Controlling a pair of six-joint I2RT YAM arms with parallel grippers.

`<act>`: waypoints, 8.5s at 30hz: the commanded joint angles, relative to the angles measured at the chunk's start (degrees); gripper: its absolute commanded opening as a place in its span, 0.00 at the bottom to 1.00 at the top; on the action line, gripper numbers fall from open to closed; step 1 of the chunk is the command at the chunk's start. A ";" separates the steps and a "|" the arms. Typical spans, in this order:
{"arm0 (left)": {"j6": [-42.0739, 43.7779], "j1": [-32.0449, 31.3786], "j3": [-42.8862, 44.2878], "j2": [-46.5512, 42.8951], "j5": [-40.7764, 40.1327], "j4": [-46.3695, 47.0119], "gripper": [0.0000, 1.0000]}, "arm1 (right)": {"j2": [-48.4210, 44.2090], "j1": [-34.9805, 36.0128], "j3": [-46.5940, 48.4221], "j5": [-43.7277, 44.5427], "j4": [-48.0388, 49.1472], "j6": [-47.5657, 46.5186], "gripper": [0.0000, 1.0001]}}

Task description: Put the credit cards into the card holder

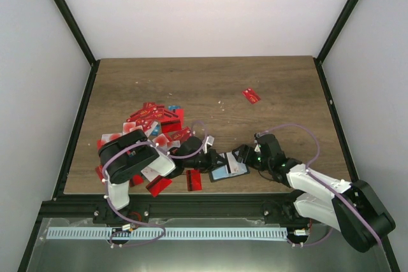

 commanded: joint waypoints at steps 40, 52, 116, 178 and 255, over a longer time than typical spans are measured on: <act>11.32 -3.64 3.81 -23.42 -16.84 -40.64 0.88 | -3.12 0.25 8.54 -1.68 -12.54 -6.19 0.82; 7.22 -2.70 -0.32 -52.22 -41.15 -83.10 0.90 | 10.46 18.23 23.42 -13.17 -0.51 -13.67 0.81; 2.05 14.36 -17.84 -79.90 -27.71 -89.95 0.52 | 64.26 29.41 66.14 -20.59 -8.69 -20.71 0.55; 3.37 14.44 -18.19 -82.55 -30.15 -95.54 0.17 | 66.19 30.96 67.78 -19.20 -16.17 -18.32 0.49; 15.03 14.43 -27.88 -81.05 -23.54 -61.02 0.26 | 63.34 20.39 54.70 -37.31 3.99 -14.30 0.36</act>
